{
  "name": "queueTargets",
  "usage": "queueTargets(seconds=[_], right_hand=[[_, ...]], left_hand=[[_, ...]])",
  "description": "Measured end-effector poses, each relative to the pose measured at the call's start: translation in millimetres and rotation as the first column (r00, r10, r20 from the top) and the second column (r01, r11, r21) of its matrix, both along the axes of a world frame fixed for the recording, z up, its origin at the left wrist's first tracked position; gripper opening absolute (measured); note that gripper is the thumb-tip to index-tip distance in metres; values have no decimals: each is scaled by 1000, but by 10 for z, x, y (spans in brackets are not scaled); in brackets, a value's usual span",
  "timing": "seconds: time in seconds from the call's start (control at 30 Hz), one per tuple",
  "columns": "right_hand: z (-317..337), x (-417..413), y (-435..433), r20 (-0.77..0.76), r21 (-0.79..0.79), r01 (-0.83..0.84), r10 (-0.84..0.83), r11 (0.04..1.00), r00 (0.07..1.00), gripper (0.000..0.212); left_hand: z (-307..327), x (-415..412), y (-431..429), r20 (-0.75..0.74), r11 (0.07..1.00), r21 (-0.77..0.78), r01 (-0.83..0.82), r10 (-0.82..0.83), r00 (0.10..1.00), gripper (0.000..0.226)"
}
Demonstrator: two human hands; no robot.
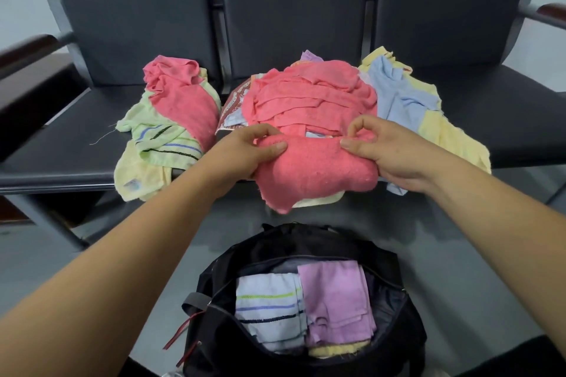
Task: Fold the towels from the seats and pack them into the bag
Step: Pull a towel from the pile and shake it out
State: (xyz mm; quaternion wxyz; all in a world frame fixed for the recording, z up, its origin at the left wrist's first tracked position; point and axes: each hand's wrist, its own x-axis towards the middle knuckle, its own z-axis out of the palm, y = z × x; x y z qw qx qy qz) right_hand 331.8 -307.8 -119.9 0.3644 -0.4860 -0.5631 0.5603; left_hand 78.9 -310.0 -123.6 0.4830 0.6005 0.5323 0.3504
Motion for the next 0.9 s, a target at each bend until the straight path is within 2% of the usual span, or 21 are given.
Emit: queueTargets(seconds=[0.07,0.1,0.13,0.17,0.2,0.27,0.33,0.4,0.47,0.53,0.57,0.63,0.7,0.77,0.83,0.87,0.9], right_hand=[[45,-7,-15,-185,-150,3,-31,989,982,16],[84,-11,-25,-301,-219,-8,-59,976,952,9],[141,-12,-45,-428,-266,-23,-96,964,898,8],[193,-5,-65,-529,-283,-37,-124,958,839,15],[238,5,-81,-586,-265,-49,-120,963,802,19],[253,36,-81,-533,-189,-70,-42,979,845,28],[165,63,-78,-353,-168,-75,11,983,936,50],[20,46,-79,-164,-171,5,-33,985,986,51],[-118,17,-85,-63,-146,83,-93,986,994,44],[-253,25,-67,46,-63,124,-122,990,992,39],[-296,44,-60,139,9,139,-139,990,981,38],[-364,86,-62,289,108,132,-158,985,944,40],[-421,114,-88,290,108,92,-120,990,950,46],[-491,126,-147,209,55,52,-63,997,976,53],[-567,148,-201,260,70,62,-79,996,962,57],[-613,163,-223,326,94,70,-97,993,940,57],[-651,181,-252,391,114,69,-109,991,914,56]], left_hand=[[25,75,-17,225,986,-142,-88,118,967,8],[48,102,-18,346,967,-232,-105,183,920,13],[75,116,-15,462,945,-317,-78,226,858,25],[97,109,-12,560,931,-364,-21,236,794,39],[109,98,-13,621,931,-363,36,213,754,49],[93,93,-22,615,954,-287,82,118,780,45],[31,92,-27,421,981,-189,36,48,906,45],[-58,82,-46,108,999,-48,-13,19,994,45],[-130,71,-52,-155,993,111,-34,51,987,30],[-164,63,-61,-393,966,258,14,92,915,14],[-189,65,-63,-473,951,305,54,102,875,10],[-278,55,-48,-509,952,297,69,97,855,10],[-419,27,-35,-386,984,178,-9,78,919,17],[-548,62,-79,-38,993,-48,-110,109,993,33],[-673,120,-120,265,959,-268,-88,161,951,46],[-714,145,-141,335,948,-315,-48,158,929,45],[-742,162,-169,343,945,-327,-16,134,930,42]])
